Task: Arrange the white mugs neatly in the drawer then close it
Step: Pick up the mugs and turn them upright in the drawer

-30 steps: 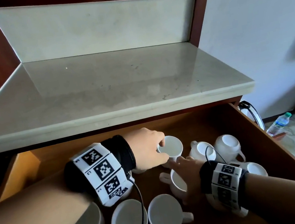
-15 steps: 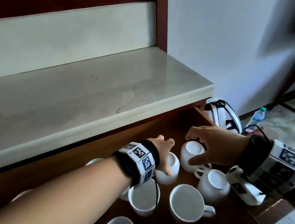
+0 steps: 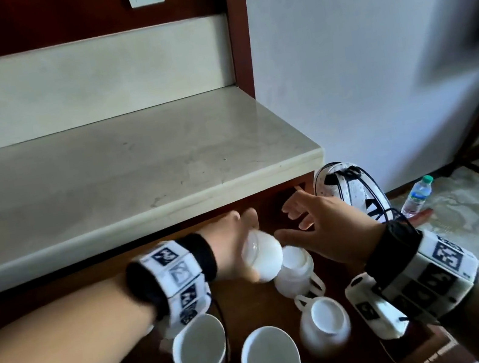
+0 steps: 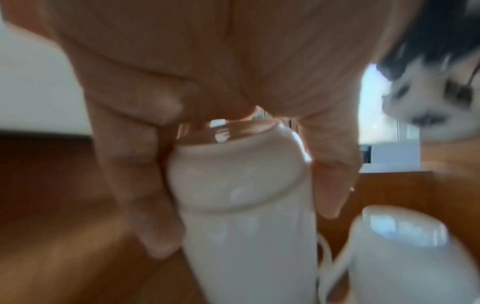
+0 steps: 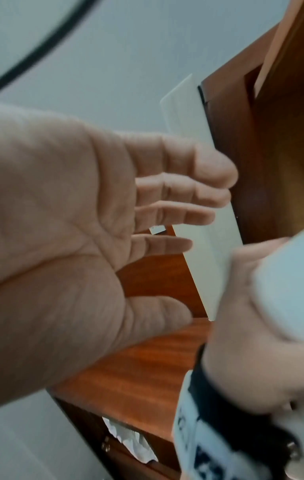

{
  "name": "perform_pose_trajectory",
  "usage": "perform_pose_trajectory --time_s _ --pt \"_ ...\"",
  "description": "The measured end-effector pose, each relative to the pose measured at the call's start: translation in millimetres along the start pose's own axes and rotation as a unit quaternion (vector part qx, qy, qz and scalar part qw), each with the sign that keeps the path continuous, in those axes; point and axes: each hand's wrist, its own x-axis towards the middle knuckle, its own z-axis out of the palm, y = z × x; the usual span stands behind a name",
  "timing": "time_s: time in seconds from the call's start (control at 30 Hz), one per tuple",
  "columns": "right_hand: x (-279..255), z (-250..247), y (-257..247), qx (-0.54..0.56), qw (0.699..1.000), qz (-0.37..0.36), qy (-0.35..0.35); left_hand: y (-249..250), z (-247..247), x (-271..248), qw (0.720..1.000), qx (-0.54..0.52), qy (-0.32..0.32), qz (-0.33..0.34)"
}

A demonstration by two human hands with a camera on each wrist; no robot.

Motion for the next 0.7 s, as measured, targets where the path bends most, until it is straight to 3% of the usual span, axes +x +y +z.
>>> perform_pose_trajectory --time_s 0.07,0.1,0.13,0.2,0.23,0.27,0.33,0.37,0.43,0.47,0.53,0.6,0.7 --pt "7.4 1.7 -0.7 0.043 0.998 0.028 -0.029 -0.1 -19.8 -22.6 0.995 -0.052 0.081 0.011" --pt "10.8 3.8 -4.3 0.124 0.989 0.042 -0.066 0.4 -26.5 -33.6 0.989 -0.083 0.121 0.021" --pt "13.7 6.9 -7.9 0.255 0.958 0.059 -0.114 2.2 -31.0 -43.8 0.98 -0.117 0.159 0.03" --pt "20.2 10.9 -18.8 0.487 0.848 0.088 -0.189 2.0 -31.0 -56.9 0.961 -0.168 0.219 0.028" --pt "23.2 10.6 -23.2 0.544 0.81 0.09 -0.201 1.5 -29.2 -60.1 0.952 -0.185 0.242 0.024" --pt "27.9 10.6 -28.2 0.569 0.792 0.087 -0.202 -1.2 -27.0 -63.1 0.946 -0.196 0.257 0.02" --pt "37.0 11.9 -37.2 0.548 0.813 0.07 -0.183 -8.4 -23.7 -67.4 0.949 -0.201 0.245 0.009" --pt "41.6 12.8 -39.7 0.489 0.855 0.053 -0.165 -13.1 -24.1 -69.4 0.956 -0.191 0.222 -0.004" --pt "48.2 19.6 -45.0 0.235 0.964 -0.016 -0.122 -23.7 -26.9 -77.2 0.97 -0.165 0.173 -0.047" --pt "49.9 25.8 -47.5 0.092 0.988 -0.053 -0.109 -27.9 -28.9 -81.6 0.975 -0.147 0.152 -0.061" --pt "51.8 43.3 -52.8 -0.07 0.986 -0.072 -0.135 -36.6 -30.3 -90.3 0.989 -0.083 0.095 -0.08" --pt "53.6 64.3 -55.3 -0.134 0.973 -0.058 -0.178 -45.9 -27.0 -98.4 0.993 -0.039 0.043 -0.099" --pt "59.3 92.8 -54.4 -0.209 0.954 -0.04 -0.212 -56.7 -17.8 -106.4 0.993 -0.047 0.031 -0.106"
